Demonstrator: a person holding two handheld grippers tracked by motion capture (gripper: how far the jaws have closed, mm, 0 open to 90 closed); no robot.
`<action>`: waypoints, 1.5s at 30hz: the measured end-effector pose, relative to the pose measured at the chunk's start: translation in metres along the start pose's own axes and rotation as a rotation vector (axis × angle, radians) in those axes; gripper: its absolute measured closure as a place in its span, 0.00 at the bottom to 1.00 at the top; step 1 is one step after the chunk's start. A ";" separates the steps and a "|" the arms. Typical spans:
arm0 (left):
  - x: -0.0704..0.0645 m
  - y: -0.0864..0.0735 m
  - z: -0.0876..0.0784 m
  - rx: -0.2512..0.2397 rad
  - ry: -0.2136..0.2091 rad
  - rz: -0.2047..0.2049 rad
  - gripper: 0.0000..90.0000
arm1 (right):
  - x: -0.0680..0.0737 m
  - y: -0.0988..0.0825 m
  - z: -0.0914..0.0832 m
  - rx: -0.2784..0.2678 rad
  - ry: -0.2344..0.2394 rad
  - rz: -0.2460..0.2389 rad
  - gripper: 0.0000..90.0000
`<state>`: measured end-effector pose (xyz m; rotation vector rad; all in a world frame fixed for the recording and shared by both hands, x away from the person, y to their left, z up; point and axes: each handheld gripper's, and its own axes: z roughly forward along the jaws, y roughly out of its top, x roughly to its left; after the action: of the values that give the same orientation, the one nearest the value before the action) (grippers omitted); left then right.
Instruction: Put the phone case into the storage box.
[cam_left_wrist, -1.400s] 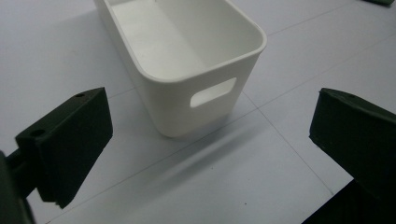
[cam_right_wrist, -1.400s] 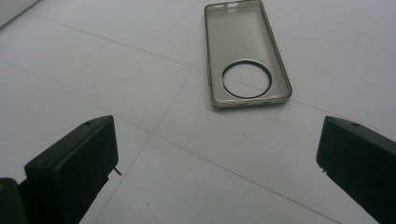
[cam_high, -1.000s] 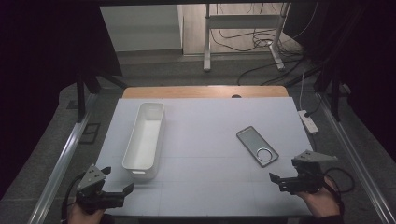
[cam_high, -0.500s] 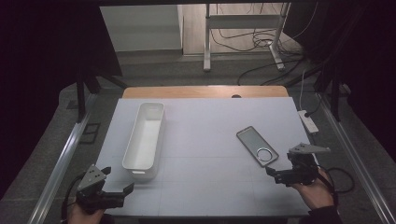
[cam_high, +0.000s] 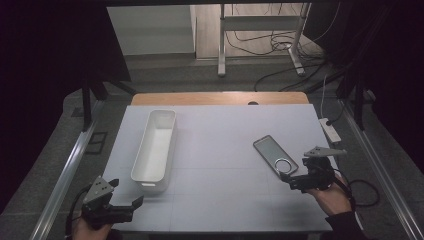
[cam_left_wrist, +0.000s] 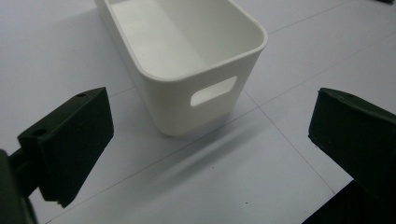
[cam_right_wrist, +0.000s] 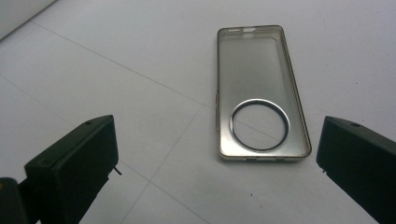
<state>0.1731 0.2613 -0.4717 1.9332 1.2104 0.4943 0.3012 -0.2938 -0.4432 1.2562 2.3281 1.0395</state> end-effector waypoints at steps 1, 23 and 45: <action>0.000 0.000 0.000 0.001 0.000 0.001 0.01 | 0.000 0.000 0.000 0.000 0.000 0.000 0.00; 0.000 0.000 0.000 0.004 -0.002 0.008 0.01 | -0.012 0.019 0.023 0.038 -0.019 -0.008 0.00; -0.001 0.001 0.001 0.008 -0.002 0.012 0.01 | -0.025 0.040 0.049 0.103 -0.055 -0.014 0.00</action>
<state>0.1736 0.2600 -0.4717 1.9484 1.2016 0.4944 0.3667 -0.2772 -0.4498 1.2875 2.3724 0.8793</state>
